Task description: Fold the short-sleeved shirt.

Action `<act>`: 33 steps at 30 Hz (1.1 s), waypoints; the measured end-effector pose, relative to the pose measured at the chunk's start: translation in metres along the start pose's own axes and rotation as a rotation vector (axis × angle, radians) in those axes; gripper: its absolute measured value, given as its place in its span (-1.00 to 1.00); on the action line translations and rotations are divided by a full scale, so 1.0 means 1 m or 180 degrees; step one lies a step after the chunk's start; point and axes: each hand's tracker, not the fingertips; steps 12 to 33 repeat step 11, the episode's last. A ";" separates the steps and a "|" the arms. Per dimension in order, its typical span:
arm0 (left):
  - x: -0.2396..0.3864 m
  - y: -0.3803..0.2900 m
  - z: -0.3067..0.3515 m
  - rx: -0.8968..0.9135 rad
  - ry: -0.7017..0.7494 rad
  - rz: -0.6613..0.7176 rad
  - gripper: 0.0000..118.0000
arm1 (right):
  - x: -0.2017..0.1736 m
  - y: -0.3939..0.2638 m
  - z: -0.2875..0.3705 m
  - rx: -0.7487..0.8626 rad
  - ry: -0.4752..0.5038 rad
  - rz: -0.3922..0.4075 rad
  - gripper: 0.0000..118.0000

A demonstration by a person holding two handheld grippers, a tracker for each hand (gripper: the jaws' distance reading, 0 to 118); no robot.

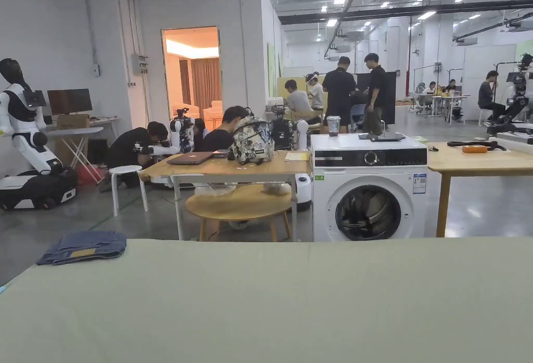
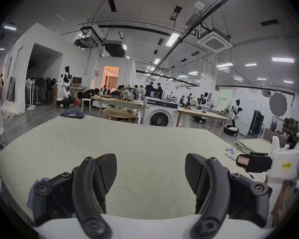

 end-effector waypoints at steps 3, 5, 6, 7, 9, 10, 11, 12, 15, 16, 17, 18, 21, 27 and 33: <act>0.001 -0.001 0.000 -0.0019 -0.0001 0.0002 0.40 | -0.001 0.000 0.000 -0.0016 -0.0060 -0.0014 0.54; 0.002 -0.001 0.000 -0.0022 -0.0007 -0.0014 0.40 | 0.000 0.000 0.000 0.0012 -0.0036 -0.0034 0.54; 0.003 0.000 0.000 -0.0028 -0.0004 -0.0026 0.40 | 0.000 0.000 0.001 0.0029 -0.0025 -0.0042 0.54; 0.005 0.000 0.002 -0.0020 0.0014 -0.0059 0.40 | 0.000 0.000 0.002 0.0039 -0.0012 -0.0045 0.54; 0.009 0.001 0.005 0.0042 0.0104 -0.0191 0.40 | -0.001 0.002 0.003 0.0047 -0.0001 -0.0042 0.56; 0.011 0.001 0.005 0.0067 0.0170 -0.0272 0.40 | -0.002 0.002 0.004 0.0059 0.0009 -0.0028 0.57; 0.013 0.001 0.007 0.0106 0.0229 -0.0346 0.40 | -0.002 0.002 0.004 0.0068 0.0014 -0.0001 0.56; 0.013 0.001 0.007 0.0106 0.0229 -0.0346 0.40 | -0.002 0.002 0.004 0.0068 0.0014 -0.0001 0.56; 0.013 0.001 0.007 0.0106 0.0229 -0.0346 0.40 | -0.002 0.002 0.004 0.0068 0.0014 -0.0001 0.56; 0.013 0.001 0.007 0.0106 0.0229 -0.0346 0.40 | -0.002 0.002 0.004 0.0068 0.0014 -0.0001 0.56; 0.013 0.001 0.007 0.0106 0.0229 -0.0346 0.40 | -0.002 0.002 0.004 0.0068 0.0014 -0.0001 0.56; 0.013 0.001 0.007 0.0106 0.0229 -0.0346 0.40 | -0.002 0.002 0.004 0.0068 0.0014 -0.0001 0.56; 0.013 0.001 0.007 0.0106 0.0229 -0.0346 0.40 | -0.002 0.002 0.004 0.0068 0.0014 -0.0001 0.56; 0.013 0.001 0.007 0.0106 0.0229 -0.0346 0.40 | -0.002 0.002 0.004 0.0068 0.0014 -0.0001 0.56; 0.013 0.001 0.007 0.0106 0.0229 -0.0346 0.40 | -0.002 0.002 0.004 0.0068 0.0014 -0.0001 0.56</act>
